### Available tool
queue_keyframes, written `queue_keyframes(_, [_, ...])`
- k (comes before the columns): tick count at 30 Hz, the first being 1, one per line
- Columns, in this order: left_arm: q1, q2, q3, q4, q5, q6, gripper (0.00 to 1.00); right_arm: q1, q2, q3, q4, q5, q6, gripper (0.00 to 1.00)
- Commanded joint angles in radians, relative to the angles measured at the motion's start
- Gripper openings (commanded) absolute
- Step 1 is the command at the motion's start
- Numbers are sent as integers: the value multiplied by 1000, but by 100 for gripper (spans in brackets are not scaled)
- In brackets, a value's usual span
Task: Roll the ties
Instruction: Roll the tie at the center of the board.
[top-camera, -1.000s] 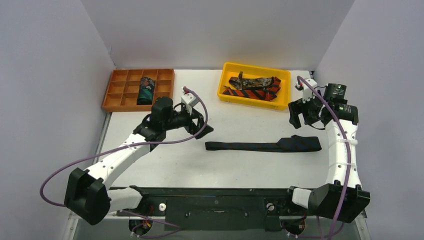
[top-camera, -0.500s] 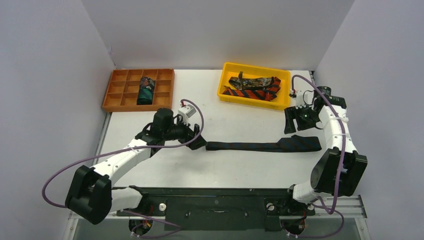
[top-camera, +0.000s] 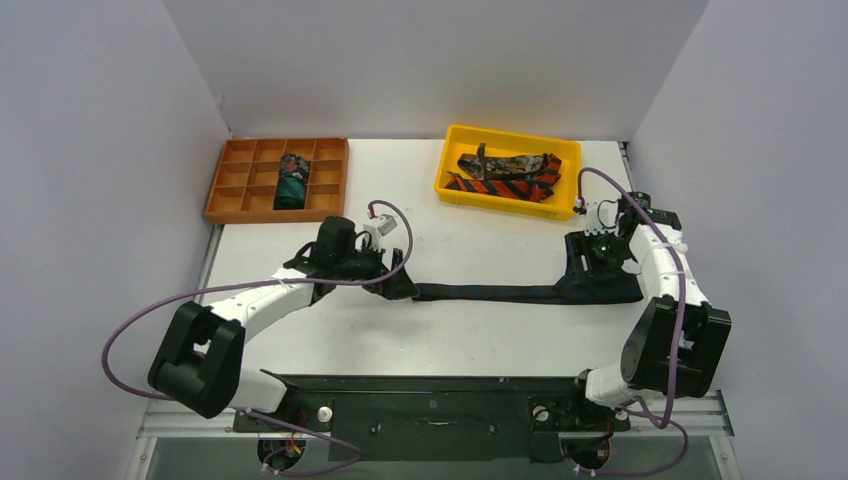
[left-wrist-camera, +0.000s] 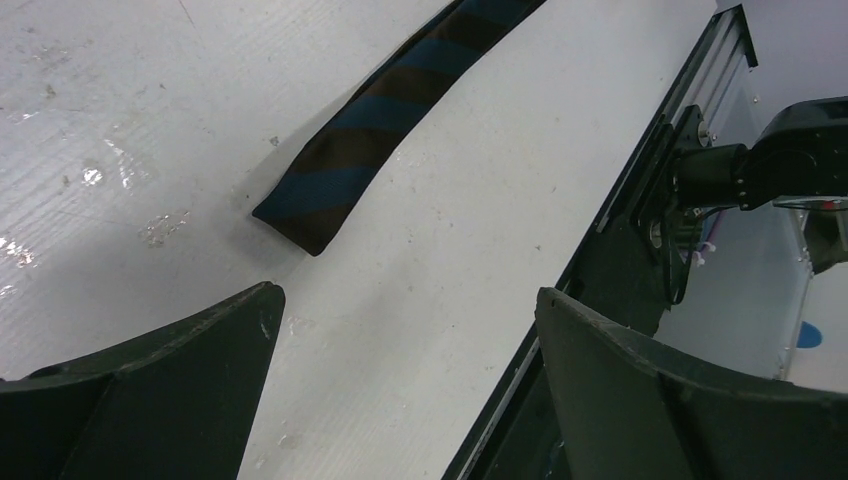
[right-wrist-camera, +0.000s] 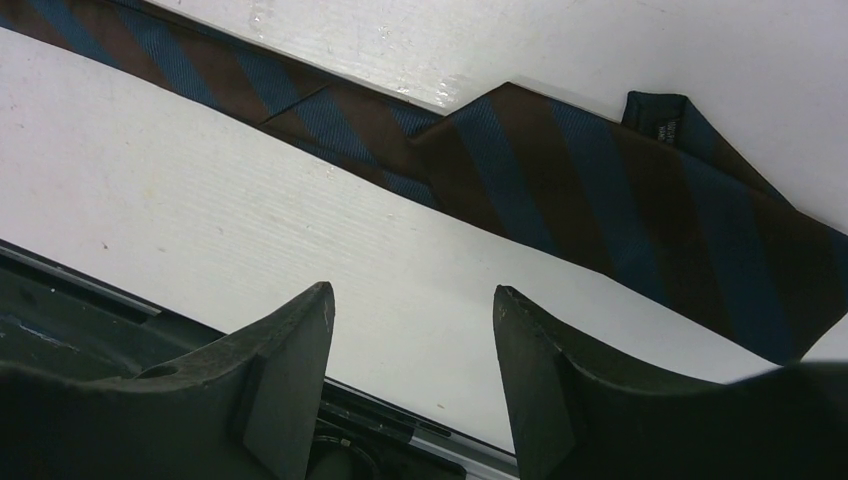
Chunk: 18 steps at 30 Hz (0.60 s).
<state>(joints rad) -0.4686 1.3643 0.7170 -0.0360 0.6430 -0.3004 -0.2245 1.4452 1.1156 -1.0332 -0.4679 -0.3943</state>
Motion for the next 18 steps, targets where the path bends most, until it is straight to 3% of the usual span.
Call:
queue_keyframes(1, [-6,59,69,84,98,-44,97,11,-45,-17,36,21,3,55])
queue_keyframes(18, [-66,233,97,187,140,-144,98,61,-34,-65,50,30,9,53])
